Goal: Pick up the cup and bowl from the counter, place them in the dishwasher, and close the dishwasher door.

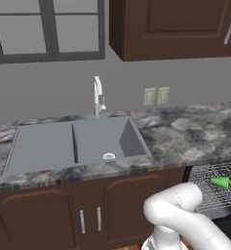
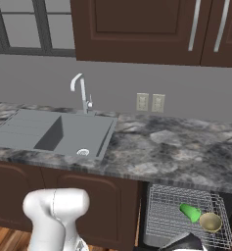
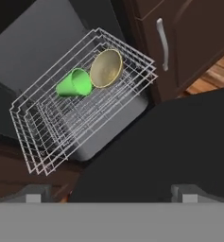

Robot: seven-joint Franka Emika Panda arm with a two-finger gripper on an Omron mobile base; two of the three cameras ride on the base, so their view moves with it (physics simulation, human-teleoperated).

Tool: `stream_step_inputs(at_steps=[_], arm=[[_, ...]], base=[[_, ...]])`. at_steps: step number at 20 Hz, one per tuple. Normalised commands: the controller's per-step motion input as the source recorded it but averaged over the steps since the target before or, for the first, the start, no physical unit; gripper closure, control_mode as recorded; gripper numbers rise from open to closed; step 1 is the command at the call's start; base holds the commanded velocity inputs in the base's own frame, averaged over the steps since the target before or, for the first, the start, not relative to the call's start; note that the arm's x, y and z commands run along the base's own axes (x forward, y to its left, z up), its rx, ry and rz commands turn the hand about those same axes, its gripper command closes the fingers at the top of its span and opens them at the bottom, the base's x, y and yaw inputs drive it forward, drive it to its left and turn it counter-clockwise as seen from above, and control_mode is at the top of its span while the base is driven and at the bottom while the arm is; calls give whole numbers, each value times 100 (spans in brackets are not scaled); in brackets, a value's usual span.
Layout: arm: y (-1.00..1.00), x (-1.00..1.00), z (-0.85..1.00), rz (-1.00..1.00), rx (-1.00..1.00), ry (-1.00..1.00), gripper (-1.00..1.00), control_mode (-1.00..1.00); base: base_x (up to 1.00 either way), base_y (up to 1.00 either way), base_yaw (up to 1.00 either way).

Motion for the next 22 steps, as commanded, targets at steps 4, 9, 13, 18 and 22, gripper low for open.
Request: stream_step_inputs(at_steps=[4, 9, 13, 18, 22], arm=[[46, -34, -3, -8, 0, -6, -100, -100], [19, -45, -2, -7, 0, -8, -100, -100], [1, -46, 0, -5, 2, -12, -100, -100], [1, -46, -13, 0, 5, -13, -100, -100], [4, -42, -25, 0, 14, -13, -100, -100]], base=[[0, 0, 0], [0, 0, 0], [0, 0, 0], [0, 0, 0], [0, 0, 0]])
